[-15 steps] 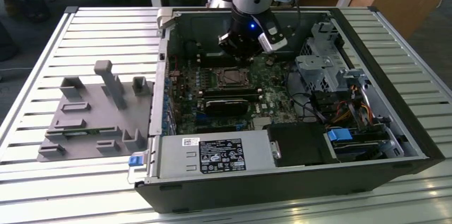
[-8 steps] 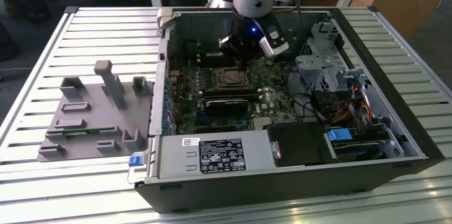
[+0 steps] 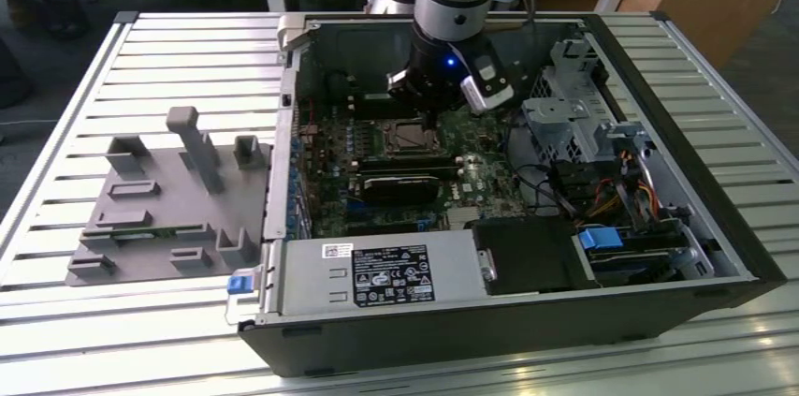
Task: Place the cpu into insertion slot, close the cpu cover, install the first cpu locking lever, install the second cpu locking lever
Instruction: 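Install the second cpu locking lever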
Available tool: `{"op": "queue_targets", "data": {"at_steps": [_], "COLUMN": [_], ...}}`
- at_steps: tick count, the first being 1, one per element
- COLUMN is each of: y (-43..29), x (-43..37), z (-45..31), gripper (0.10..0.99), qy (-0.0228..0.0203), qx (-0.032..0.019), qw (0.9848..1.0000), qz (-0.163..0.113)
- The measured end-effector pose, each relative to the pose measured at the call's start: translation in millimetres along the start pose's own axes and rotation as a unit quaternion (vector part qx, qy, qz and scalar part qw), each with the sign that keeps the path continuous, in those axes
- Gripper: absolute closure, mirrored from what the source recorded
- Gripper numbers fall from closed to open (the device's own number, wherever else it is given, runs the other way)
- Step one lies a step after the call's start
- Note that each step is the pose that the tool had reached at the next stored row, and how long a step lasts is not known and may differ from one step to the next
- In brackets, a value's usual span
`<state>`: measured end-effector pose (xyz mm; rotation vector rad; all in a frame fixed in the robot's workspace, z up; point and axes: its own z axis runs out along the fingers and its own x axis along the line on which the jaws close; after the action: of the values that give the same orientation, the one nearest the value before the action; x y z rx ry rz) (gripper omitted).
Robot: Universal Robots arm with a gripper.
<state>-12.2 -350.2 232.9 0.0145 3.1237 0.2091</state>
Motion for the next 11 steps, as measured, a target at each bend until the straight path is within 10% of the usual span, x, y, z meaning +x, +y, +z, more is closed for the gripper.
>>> {"op": "queue_targets", "data": {"at_steps": [11], "y": [-15.3], "x": [-0.2], "z": [-2.0], "gripper": [0.976], "qy": [0.0000], "qx": [-0.0005], "qw": [1.0000], "qz": [0.000]}}
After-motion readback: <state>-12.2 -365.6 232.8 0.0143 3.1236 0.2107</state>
